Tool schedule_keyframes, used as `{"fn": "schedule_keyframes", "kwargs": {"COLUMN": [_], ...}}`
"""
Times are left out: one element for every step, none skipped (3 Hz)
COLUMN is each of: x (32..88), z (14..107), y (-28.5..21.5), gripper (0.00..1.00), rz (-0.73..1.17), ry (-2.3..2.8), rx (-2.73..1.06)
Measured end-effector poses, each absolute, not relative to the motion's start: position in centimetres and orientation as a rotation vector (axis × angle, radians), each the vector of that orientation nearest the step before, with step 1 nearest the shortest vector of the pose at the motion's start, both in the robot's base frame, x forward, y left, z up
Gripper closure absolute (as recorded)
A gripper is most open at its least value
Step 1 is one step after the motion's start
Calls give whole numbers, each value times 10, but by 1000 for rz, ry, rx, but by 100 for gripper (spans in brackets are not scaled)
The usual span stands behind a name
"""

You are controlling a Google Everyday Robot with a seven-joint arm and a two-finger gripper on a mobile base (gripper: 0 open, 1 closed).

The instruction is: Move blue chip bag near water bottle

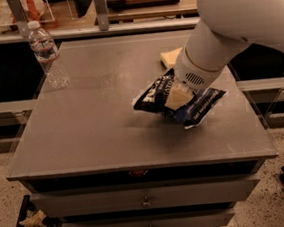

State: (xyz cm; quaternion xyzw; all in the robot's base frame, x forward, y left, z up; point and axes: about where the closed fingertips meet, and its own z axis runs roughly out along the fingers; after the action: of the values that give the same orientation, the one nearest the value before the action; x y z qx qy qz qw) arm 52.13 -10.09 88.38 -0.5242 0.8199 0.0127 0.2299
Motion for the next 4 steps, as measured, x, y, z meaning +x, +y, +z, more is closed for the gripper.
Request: {"fn": "schedule_keyframes", "kwargs": {"x": [520,515,515,524], "z": [926,970,970,983], "y": [-103,-103,-103,-95], "gripper": [100,100,100,100], "rz": [-26,-66,-66,-120], "ry": [2167,2020,2020,1945], "rx": [-1510,-1572,-1573,-1717]}}
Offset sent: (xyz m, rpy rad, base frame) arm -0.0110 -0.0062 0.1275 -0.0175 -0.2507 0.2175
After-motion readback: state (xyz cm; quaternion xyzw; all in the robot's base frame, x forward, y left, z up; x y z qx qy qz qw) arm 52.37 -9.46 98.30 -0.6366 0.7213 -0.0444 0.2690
